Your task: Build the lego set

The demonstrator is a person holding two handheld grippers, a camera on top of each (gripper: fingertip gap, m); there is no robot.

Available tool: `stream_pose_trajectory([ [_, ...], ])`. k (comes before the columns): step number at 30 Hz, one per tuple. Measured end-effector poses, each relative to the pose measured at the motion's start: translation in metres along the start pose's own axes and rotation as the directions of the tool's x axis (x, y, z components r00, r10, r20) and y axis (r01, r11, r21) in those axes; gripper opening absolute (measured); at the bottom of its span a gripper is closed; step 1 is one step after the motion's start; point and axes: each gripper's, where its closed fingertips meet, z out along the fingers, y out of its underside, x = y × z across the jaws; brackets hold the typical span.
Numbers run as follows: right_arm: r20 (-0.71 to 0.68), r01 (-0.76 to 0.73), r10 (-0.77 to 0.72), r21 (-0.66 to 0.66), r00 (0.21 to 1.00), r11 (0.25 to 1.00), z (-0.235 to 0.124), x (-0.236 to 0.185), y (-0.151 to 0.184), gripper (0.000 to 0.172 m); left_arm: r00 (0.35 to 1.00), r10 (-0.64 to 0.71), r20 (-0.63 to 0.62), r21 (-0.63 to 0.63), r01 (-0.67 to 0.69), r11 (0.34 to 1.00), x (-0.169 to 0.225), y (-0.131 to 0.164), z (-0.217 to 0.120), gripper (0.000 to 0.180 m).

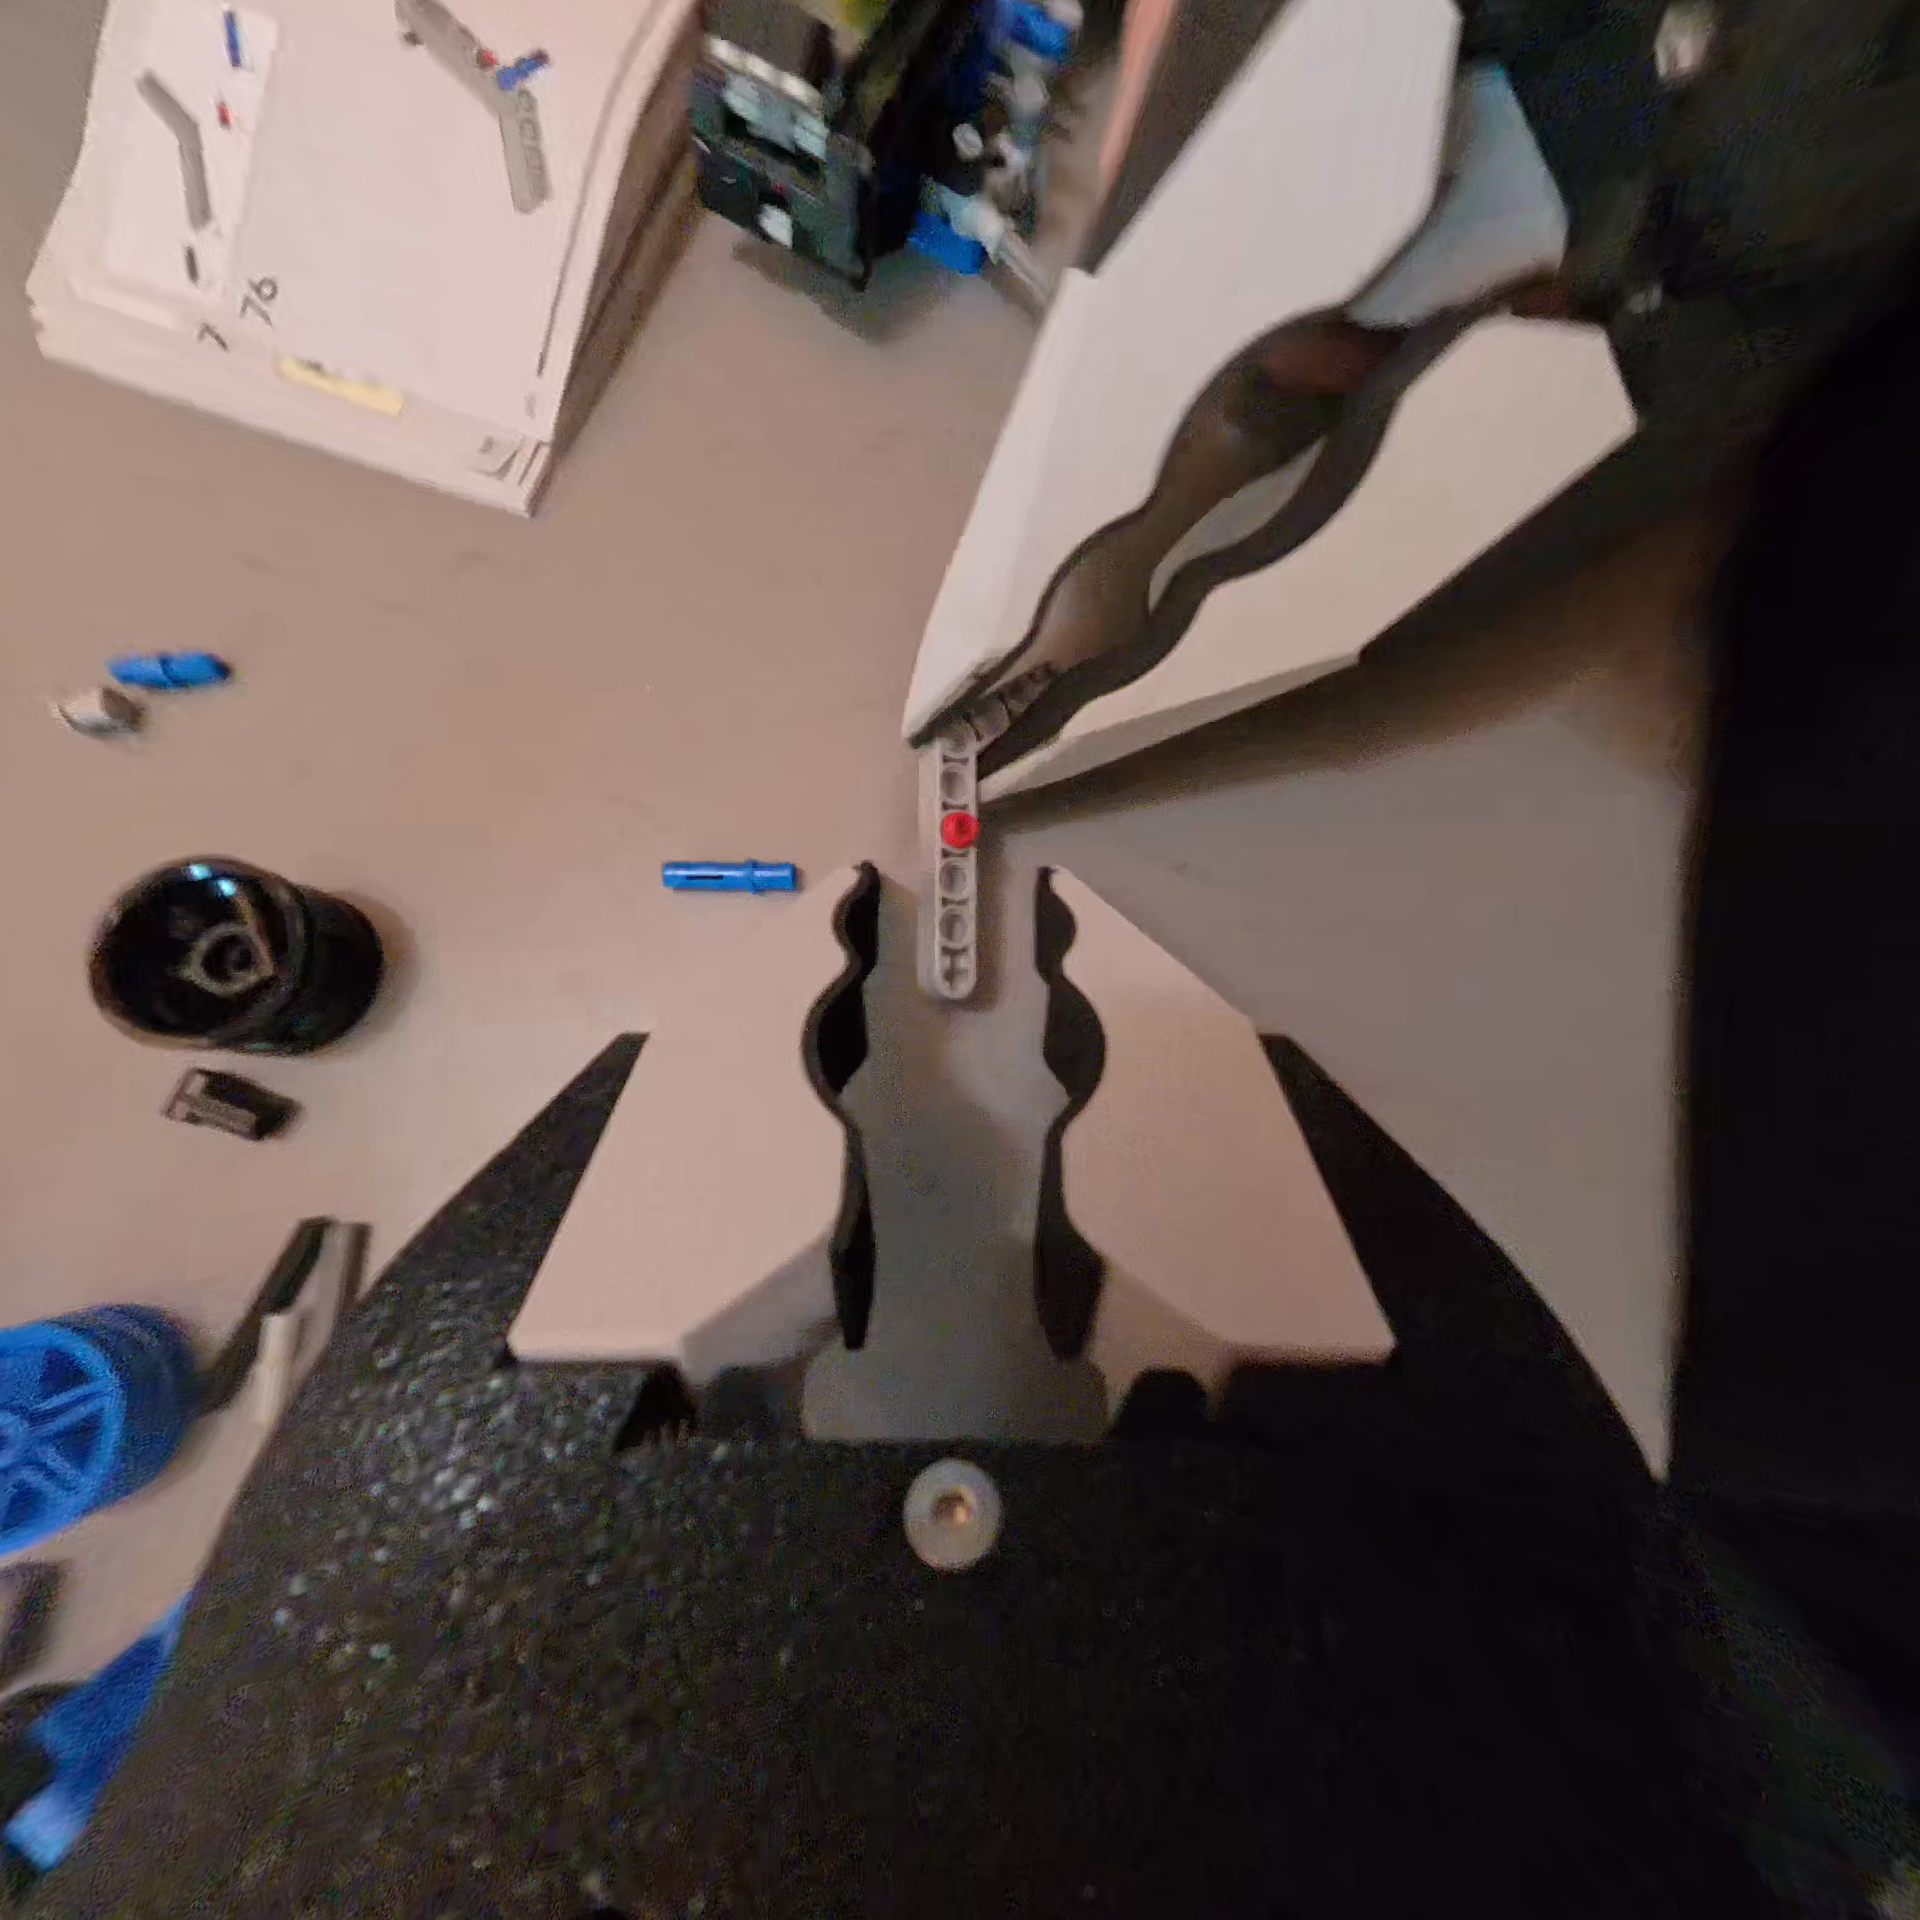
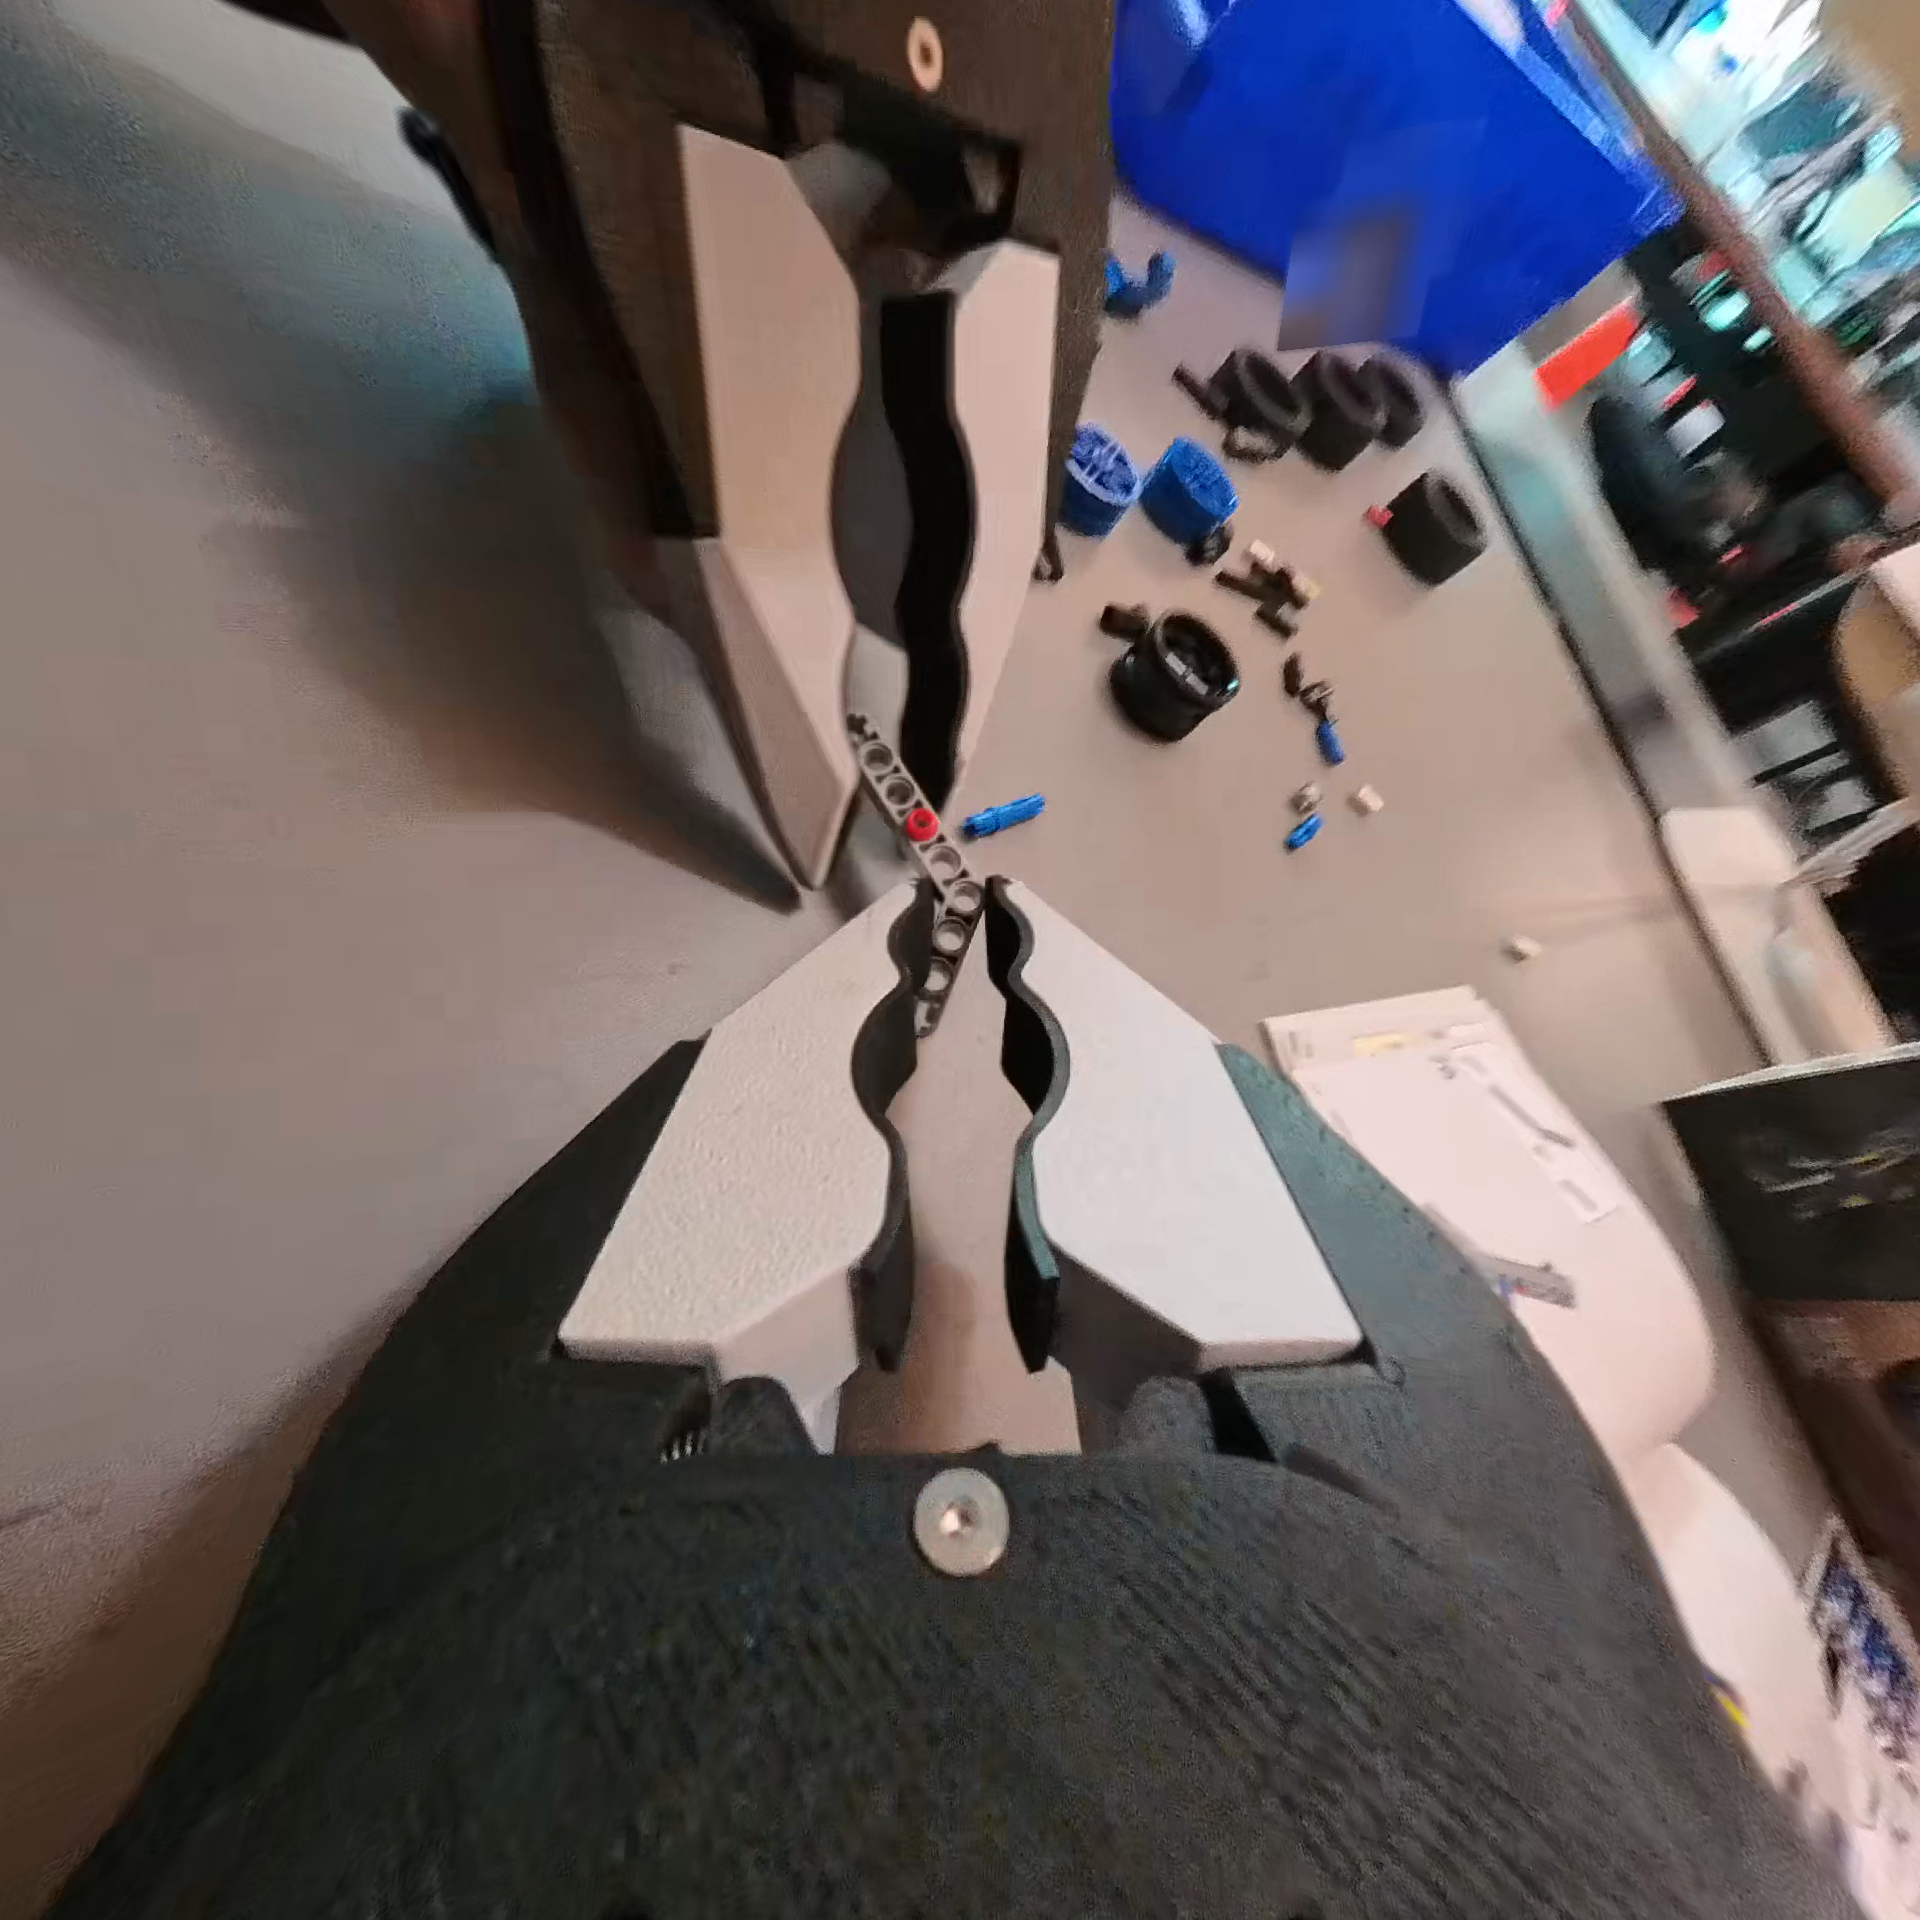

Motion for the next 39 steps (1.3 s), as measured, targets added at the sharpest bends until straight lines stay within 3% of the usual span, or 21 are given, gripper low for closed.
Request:
stream_pose_trajectory([
  [3,-0.012,0.092,-0.092,0.042,0.996,0.995,-0.001,0.0,-0.008,0.007,1.0,0.017,0.006,0.06,-0.017,0.998,-0.001,-0.004,-0.008,0.014],
  [6,0.043,0.063,-0.061,-0.03,0.997,0.998,0.004,-0.005,0.004,0.022,0.963,0.222,0.151,0.017,-0.227,0.974,-0.009,-0.003,-0.01,0.007],
  [7,0.038,0.04,-0.038,-0.053,0.999,0.998,0.003,-0.001,0.007,0.029,0.92,0.32,0.226,0.002,-0.329,0.944,-0.012,-0.006,-0.013,0.007],
  [9,0.074,-0.011,0.016,-0.058,0.997,0.998,0.0,0.001,0.006,0.038,0.767,0.537,0.35,-0.038,-0.561,0.827,-0.012,-0.017,-0.019,0.007],
  [11,0.11,-0.049,0.053,-0.035,0.992,0.998,-0.003,0.001,0.002,0.031,0.632,0.659,0.407,-0.089,-0.691,0.718,-0.009,-0.019,-0.02,0.007],
  [13,0.195,-0.037,0.04,-0.02,0.98,0.999,-0.005,-0.011,0.001,0.024,0.6,0.686,0.412,-0.076,-0.728,0.682,-0.002,-0.021,-0.019,0.007],
  [15,0.214,0.007,-0.005,-0.011,0.977,1.0,-0.005,-0.019,0.003,0.009,0.592,0.695,0.409,-0.034,-0.751,0.659,0.006,-0.025,-0.019,0.007],
  [17,0.16,0.094,-0.091,-0.008,0.983,0.996,-0.004,-0.017,0.005,0.006,0.623,0.696,0.356,-0.04,-0.734,0.678,0.008,-0.018,-0.014,0.013],
  [20,0.033,0.35,-0.348,-0.048,0.937,0.936,-0.002,-0.009,0.016,0.006,0.793,0.581,0.182,0.008,-0.592,0.806,0.004,-0.006,-0.018,0.021],
  [22,-0.028,0.473,-0.477,-0.093,0.879,0.876,-0.001,-0.003,0.021,0.005,0.863,0.49,0.124,0.085,-0.501,0.861,-0.008,-0.015,-0.027,0.022],
  [25,-0.06,0.549,-0.553,-0.068,0.831,0.833,0.001,-0.004,0.018,0.005,0.811,0.573,0.114,-0.026,-0.575,0.818,-0.042,-0.011,-0.026,0.018],
  [28,-0.08,0.591,-0.595,-0.069,0.8,0.804,0.001,-0.005,0.017,0.005,0.765,0.645,-0.005,-0.166,-0.636,0.753,-0.062,0.003,-0.012,0.011],
  [31,-0.097,0.599,-0.603,-0.072,0.792,0.798,0.002,-0.005,0.016,0.005,0.757,0.639,-0.138,-0.15,-0.654,0.742,-0.057,0.004,-0.008,0.006],
  [34,-0.1,0.574,-0.576,-0.049,0.811,0.817,0.001,-0.006,0.016,0.005,0.744,0.645,-0.176,-0.135,-0.667,0.733,-0.056,0.001,-0.005,0.011],
  [39,-0.091,0.547,-0.546,-0.013,0.833,0.837,0.002,-0.006,0.016,0.005,0.763,0.587,-0.272,-0.063,-0.623,0.78,-0.046,0.001,-0.003,0.018],
])
